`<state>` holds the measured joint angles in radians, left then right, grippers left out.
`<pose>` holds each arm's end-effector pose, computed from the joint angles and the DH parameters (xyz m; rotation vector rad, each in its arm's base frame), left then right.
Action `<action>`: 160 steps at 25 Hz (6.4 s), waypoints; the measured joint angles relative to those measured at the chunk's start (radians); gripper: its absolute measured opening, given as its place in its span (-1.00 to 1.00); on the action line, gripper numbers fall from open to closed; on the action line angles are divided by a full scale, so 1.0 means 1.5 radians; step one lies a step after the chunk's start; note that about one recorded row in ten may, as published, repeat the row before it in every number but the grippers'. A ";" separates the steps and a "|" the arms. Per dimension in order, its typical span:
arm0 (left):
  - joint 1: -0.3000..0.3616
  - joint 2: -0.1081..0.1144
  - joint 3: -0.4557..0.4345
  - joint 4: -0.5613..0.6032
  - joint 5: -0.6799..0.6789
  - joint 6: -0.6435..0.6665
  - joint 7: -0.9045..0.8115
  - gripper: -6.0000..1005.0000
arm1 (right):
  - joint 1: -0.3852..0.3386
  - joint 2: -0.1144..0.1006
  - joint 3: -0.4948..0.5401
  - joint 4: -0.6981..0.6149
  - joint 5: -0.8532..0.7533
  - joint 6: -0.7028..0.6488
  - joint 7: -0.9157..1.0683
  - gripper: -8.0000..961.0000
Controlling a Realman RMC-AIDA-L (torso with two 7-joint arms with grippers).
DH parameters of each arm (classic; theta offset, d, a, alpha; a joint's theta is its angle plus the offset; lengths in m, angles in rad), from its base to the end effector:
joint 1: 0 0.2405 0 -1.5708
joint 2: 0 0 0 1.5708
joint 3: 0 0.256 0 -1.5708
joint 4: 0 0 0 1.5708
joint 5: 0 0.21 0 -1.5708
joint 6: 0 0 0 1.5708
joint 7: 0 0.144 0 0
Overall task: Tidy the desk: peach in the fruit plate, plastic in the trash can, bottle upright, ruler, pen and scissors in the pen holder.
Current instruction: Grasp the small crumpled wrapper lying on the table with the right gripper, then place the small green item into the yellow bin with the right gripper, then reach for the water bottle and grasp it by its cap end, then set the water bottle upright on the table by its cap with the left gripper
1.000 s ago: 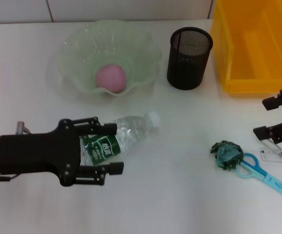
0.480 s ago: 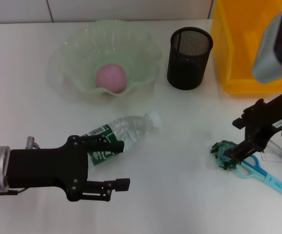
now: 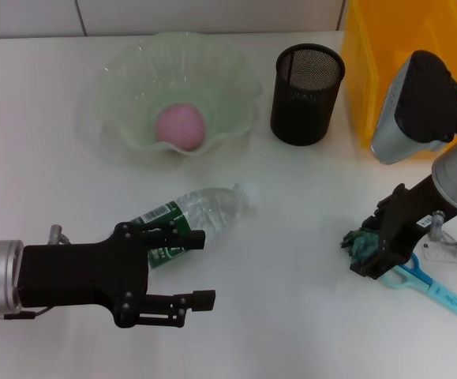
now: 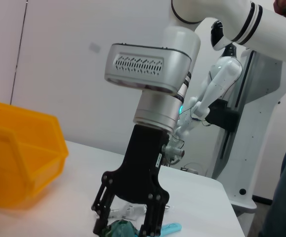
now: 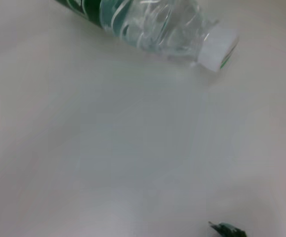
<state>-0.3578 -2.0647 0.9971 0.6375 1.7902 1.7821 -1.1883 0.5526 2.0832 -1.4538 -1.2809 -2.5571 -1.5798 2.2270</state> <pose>-0.2636 0.2521 -0.0203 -2.9717 -0.4095 -0.9223 0.2035 0.3297 -0.0226 -2.8554 0.5860 -0.6523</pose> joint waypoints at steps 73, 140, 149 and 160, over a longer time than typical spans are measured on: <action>-0.011 0.008 -0.023 -0.005 -0.005 0.006 -0.035 0.59 | -0.037 -0.023 0.459 0.061 0.305 0.175 -0.167 0.48; -0.263 -0.010 0.605 0.327 0.485 -0.469 -1.007 0.16 | -0.127 -0.064 0.540 0.475 0.406 -0.122 -0.707 0.47; -0.261 -0.010 0.608 0.329 0.487 -0.465 -1.003 -0.12 | -0.125 -0.064 0.540 0.475 0.406 -0.120 -0.707 0.47; -0.099 -0.005 0.504 0.562 0.289 -0.471 -0.815 -0.12 | -0.127 -0.060 0.541 0.475 0.407 -0.115 -0.710 0.47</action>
<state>-0.5061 -2.0729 1.7534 1.4801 2.2244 1.0763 -2.4102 0.3626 1.9926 -0.6427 -0.5691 -1.9460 -1.7531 1.1625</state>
